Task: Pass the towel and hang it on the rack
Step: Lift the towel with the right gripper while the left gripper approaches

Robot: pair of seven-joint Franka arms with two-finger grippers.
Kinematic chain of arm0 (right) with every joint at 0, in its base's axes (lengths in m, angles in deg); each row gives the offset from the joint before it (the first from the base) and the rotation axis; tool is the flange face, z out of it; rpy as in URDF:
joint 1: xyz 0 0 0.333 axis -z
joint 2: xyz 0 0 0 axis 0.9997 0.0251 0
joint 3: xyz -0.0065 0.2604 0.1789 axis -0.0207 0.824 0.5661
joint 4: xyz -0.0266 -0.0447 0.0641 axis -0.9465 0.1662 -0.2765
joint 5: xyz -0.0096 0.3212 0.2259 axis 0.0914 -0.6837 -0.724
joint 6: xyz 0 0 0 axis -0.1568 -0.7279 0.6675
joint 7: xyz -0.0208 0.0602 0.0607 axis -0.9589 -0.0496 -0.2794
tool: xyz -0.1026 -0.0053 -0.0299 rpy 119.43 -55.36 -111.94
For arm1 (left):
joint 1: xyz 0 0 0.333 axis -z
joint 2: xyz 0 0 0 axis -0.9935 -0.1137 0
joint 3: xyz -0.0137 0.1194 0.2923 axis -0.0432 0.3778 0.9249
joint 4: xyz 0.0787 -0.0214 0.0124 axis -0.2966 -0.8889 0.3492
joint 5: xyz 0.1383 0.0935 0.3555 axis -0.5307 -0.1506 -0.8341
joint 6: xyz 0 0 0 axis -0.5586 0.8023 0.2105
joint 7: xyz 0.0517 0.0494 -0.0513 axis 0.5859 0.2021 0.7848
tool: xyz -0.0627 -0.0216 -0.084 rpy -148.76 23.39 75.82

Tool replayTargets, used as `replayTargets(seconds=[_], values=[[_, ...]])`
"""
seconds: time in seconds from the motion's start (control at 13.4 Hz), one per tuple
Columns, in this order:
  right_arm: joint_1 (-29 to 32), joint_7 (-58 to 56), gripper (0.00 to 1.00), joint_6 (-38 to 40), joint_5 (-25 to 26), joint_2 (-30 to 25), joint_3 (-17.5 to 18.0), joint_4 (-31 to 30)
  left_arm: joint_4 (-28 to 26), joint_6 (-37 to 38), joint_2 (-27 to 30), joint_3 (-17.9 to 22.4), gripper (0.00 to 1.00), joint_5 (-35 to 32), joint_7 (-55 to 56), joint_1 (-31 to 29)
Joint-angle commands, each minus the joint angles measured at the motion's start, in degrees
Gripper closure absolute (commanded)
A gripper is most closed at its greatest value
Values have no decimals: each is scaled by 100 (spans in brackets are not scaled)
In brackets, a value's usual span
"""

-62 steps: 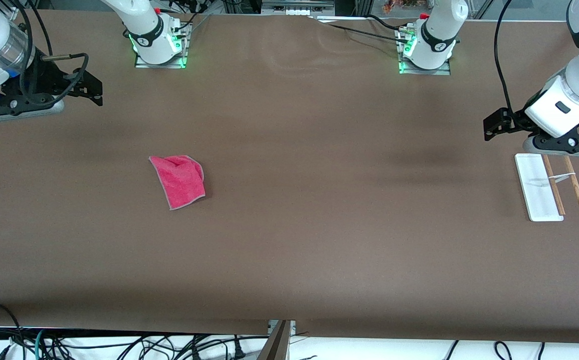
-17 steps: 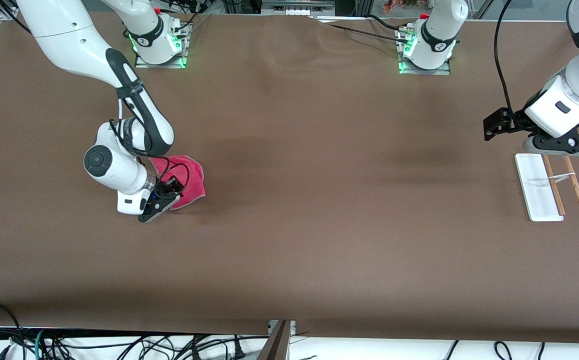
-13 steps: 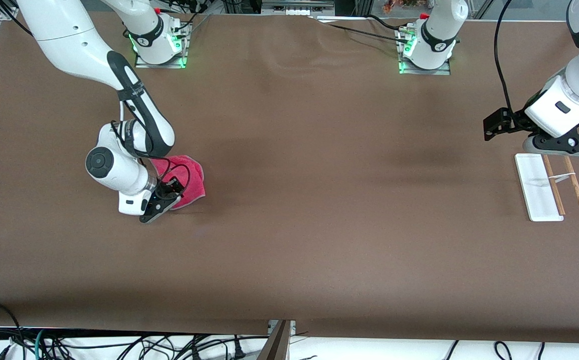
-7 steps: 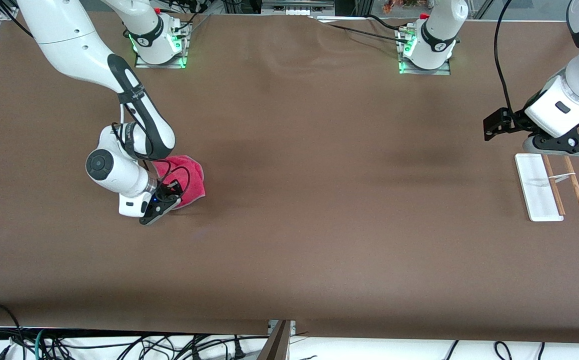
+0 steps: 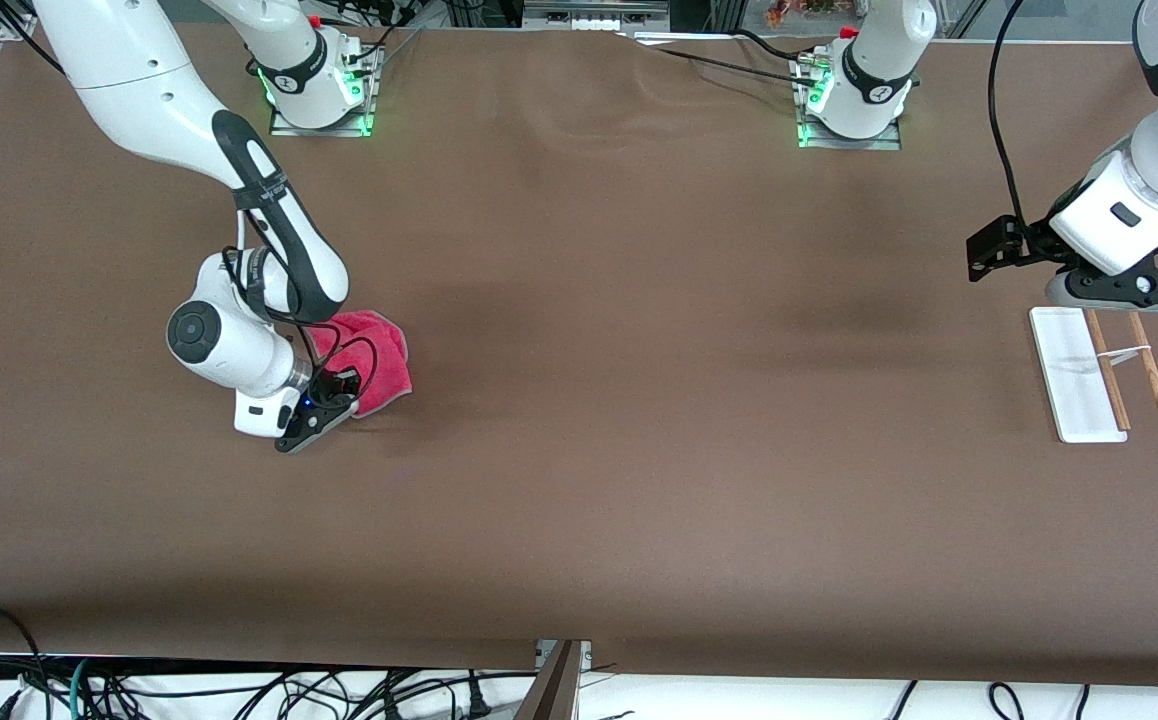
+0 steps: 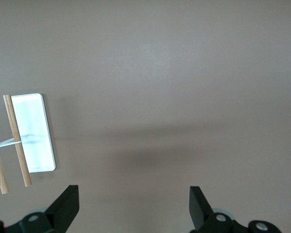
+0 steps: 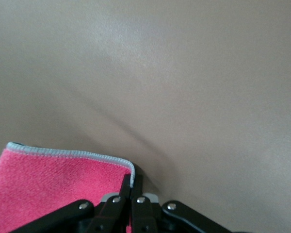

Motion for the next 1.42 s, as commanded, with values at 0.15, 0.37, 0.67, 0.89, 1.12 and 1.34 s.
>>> replayTargets(seconds=[0.15, 0.37, 0.67, 0.89, 1.12, 1.34], values=[[-26, 417, 100, 2124, -431, -137, 28, 1236, 117, 63, -24, -17, 0, -120, -80, 15], [-254, 1277, 100, 3206, -247, -348, 19, 1860, 126, 46, -51, -26, 0, -120, -88, 24], [-571, 2474, 100, 4737, -79, -392, 37, 3082, 152, 37, -59, -17, 0, -129, -97, 24], [-992, 3177, 100, 5467, -44, -445, 20, 3610, 152, 46, -59, -26, 0, -129, -97, 32], [-1405, 4029, 100, 6073, -62, -445, 37, 4321, 144, 46, -59, -26, 0, -120, -97, 24], [-2089, 4550, 100, 6417, -44, -454, 28, 4806, 144, 46, -59, -26, 0, -120, -97, 24]])
